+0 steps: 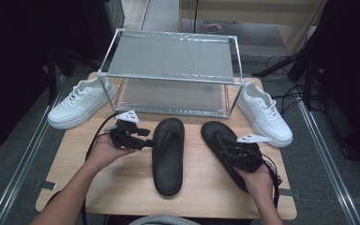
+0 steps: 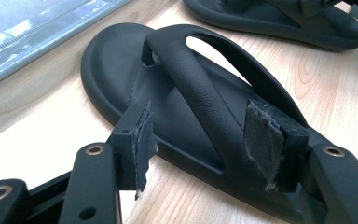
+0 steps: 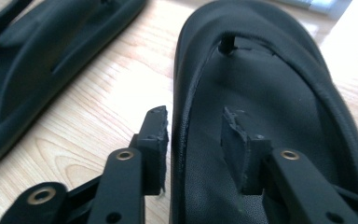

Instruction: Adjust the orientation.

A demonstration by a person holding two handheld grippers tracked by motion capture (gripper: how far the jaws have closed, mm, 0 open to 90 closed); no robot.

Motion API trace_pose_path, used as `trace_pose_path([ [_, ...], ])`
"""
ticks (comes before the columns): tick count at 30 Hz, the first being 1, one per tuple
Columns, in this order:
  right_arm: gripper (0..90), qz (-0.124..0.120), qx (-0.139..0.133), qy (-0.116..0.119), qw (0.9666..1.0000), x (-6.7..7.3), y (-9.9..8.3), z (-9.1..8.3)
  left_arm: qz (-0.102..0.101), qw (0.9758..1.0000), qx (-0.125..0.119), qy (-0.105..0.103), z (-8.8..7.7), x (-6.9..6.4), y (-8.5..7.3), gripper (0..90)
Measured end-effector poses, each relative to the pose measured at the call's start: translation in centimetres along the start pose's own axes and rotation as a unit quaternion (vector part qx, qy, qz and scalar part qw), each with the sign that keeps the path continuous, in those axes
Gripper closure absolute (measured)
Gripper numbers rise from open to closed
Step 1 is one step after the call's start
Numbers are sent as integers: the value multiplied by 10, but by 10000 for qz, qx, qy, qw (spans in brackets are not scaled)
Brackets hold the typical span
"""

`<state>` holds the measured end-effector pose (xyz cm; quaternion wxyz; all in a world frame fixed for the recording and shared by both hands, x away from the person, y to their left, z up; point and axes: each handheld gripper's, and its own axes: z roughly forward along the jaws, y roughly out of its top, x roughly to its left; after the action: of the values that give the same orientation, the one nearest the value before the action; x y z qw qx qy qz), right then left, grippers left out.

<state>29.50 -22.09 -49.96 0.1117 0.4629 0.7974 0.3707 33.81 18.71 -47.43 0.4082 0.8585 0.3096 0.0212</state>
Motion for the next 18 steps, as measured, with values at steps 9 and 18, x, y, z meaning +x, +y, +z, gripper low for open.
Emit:
trace_pose_path([
  [9, 823, 15, 215, 85, 9997, 3, 7, 11, -15, 10000, -3, 35, 0, 1, 0, 422],
  [18, 832, -32, 186, 139, 9997, 24, 18, 14, -31, 10000, 15, 72, -3, 1, -4, 422],
])
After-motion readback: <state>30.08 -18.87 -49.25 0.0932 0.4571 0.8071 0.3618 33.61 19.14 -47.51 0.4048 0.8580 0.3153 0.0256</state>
